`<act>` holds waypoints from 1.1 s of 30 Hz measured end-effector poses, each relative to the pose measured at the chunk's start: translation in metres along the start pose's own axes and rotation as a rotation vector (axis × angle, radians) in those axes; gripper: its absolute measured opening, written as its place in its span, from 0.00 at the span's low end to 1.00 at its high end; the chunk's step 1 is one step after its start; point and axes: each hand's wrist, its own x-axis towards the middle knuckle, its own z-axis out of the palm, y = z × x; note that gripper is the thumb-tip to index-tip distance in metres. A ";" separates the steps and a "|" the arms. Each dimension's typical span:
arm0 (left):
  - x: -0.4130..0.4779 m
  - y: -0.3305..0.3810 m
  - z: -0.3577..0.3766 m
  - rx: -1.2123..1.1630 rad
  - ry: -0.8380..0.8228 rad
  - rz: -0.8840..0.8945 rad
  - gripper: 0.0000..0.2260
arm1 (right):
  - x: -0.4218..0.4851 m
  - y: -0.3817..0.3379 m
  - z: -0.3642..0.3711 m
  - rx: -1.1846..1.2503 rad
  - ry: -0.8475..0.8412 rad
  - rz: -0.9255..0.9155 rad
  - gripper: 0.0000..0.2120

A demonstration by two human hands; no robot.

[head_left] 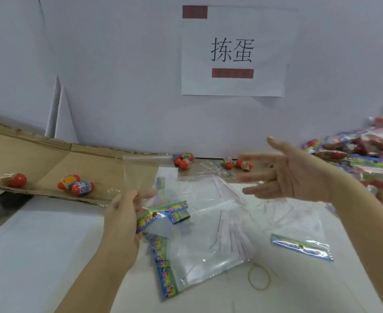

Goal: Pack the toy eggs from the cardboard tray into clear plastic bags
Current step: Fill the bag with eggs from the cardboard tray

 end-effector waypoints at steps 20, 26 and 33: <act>-0.009 -0.003 -0.001 0.075 -0.462 -0.064 0.16 | 0.071 -0.055 0.079 0.815 0.353 -0.160 0.06; -0.006 -0.014 0.007 0.040 -0.309 -0.033 0.08 | 0.079 -0.053 0.089 0.716 0.392 -0.106 0.15; -0.002 -0.015 0.004 -0.038 -0.190 -0.050 0.03 | 0.102 -0.048 0.066 0.637 0.511 -0.081 0.11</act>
